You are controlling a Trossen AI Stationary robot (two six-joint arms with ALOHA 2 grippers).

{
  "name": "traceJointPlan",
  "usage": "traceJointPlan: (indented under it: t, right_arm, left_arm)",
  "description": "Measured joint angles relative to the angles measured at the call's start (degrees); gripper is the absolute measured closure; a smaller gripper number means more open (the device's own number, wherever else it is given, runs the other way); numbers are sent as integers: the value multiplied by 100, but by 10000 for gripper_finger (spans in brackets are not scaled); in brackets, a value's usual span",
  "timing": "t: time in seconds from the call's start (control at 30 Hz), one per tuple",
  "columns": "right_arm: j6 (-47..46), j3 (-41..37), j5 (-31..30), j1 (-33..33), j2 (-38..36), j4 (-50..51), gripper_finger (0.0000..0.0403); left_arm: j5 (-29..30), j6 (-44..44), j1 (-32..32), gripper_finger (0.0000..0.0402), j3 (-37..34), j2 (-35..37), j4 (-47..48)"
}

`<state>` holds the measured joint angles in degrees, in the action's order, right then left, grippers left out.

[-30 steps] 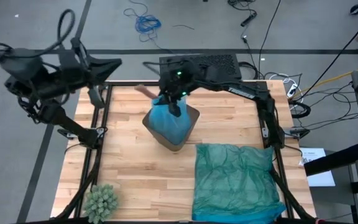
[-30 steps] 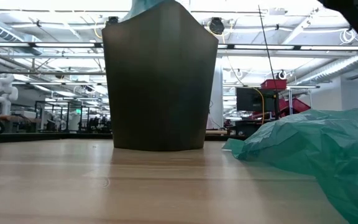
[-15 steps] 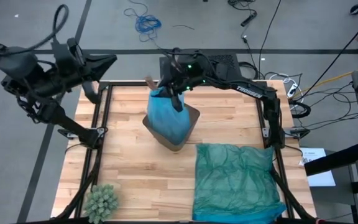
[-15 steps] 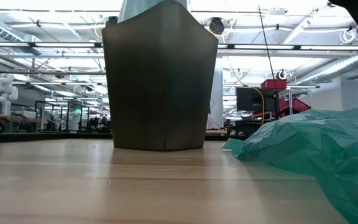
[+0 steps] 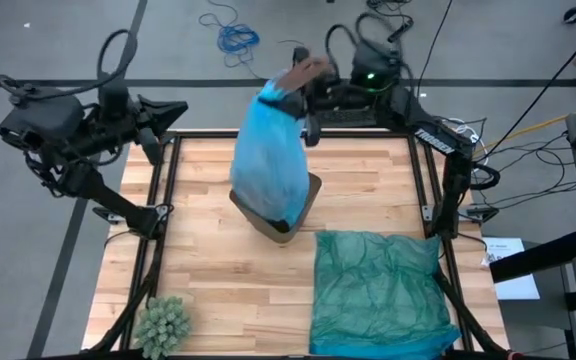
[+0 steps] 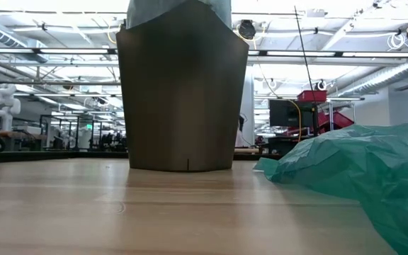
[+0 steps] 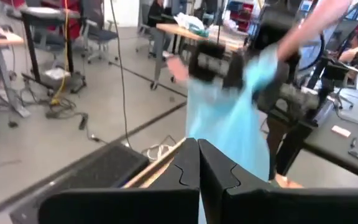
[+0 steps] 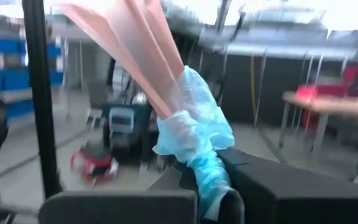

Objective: Place trash/remove bag and relplace
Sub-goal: Remove the light blue trash bag from the black trash bin

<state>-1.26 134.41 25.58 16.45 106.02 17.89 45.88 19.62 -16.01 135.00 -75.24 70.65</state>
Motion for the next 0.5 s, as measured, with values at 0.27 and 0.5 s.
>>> traceJointPlan:
  t: [0.27, 0.5]
  right_arm:
    - [-491, 0, 222, 284, -96, -573, 403]
    - [-522, -2, 482, 272, -96, -1057, 403]
  left_arm:
    - [-27, 418, 257, 378, 0, -151, -599]
    - [-350, 404, 778, 271, 0, -491, -781]
